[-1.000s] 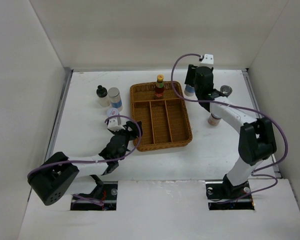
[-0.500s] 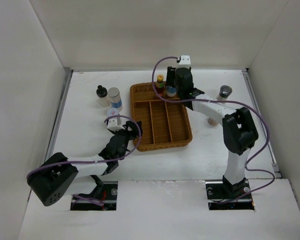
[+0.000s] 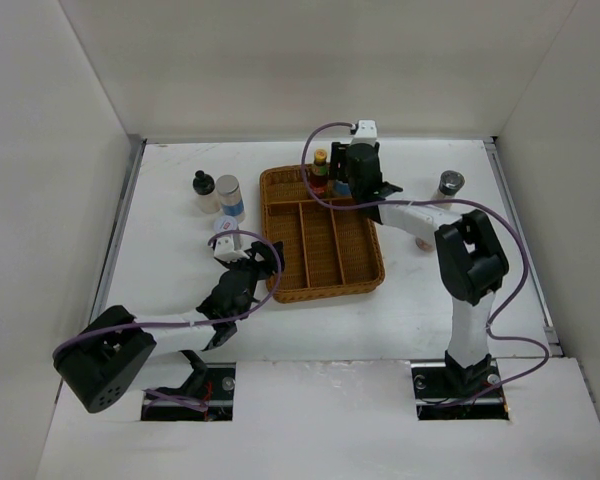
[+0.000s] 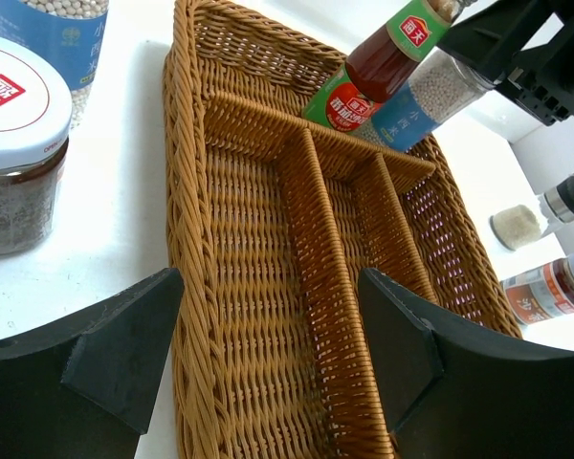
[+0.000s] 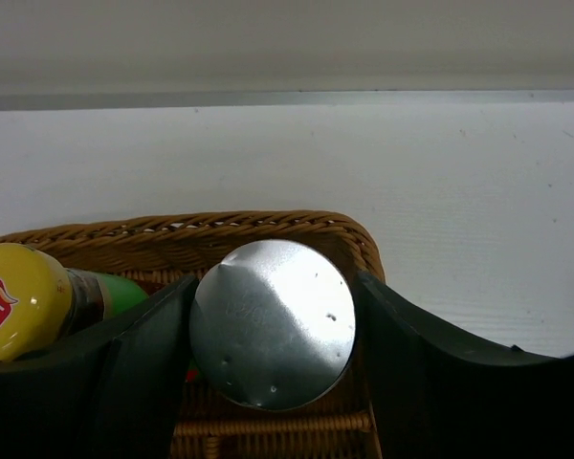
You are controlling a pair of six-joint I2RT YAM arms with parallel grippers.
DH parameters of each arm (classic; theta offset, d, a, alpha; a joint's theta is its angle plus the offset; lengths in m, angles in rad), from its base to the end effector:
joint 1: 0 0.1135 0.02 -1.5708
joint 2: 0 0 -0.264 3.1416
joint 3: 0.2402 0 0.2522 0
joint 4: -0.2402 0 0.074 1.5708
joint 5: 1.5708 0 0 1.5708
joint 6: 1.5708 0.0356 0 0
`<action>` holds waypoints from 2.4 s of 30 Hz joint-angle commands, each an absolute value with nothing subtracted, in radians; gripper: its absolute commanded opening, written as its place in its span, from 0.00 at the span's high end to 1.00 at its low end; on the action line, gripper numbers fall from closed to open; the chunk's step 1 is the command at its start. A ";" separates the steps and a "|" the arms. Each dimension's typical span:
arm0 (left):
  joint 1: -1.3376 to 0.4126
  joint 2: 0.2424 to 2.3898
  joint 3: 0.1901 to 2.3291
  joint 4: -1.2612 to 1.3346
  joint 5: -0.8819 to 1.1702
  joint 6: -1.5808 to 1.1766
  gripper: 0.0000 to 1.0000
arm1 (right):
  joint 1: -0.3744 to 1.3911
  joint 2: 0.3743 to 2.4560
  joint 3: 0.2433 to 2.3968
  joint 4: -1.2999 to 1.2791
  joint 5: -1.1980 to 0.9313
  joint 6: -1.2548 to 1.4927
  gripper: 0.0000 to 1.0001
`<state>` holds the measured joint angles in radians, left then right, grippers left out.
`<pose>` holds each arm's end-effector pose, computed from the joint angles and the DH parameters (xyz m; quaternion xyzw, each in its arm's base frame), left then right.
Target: Organize the condiment bottles
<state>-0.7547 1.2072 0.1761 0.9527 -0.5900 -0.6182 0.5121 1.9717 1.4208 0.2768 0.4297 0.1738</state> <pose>0.1642 -0.1272 0.1728 -0.1490 0.7144 -0.2465 0.6377 0.4131 0.2152 0.2507 -0.0042 0.7893 0.0383 0.6128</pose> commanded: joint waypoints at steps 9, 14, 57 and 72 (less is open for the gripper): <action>-0.749 1.167 0.179 0.983 -0.581 -0.623 0.27 | 0.519 1.830 1.391 0.351 0.446 0.212 0.20; -0.748 1.134 0.189 0.957 -0.581 -0.609 0.27 | 0.519 1.754 1.338 0.331 0.471 0.238 0.19; -0.308 1.653 1.203 0.040 -0.540 -0.376 0.17 | 0.688 1.063 0.463 0.440 0.385 0.541 0.09; -0.329 1.597 1.157 0.136 -0.574 -0.374 0.55 | 0.676 1.043 0.445 0.451 0.387 0.552 0.09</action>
<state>-0.3115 1.6955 1.1576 0.0265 -0.5491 -0.3889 0.6861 1.0611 0.4431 0.3756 0.3916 0.5400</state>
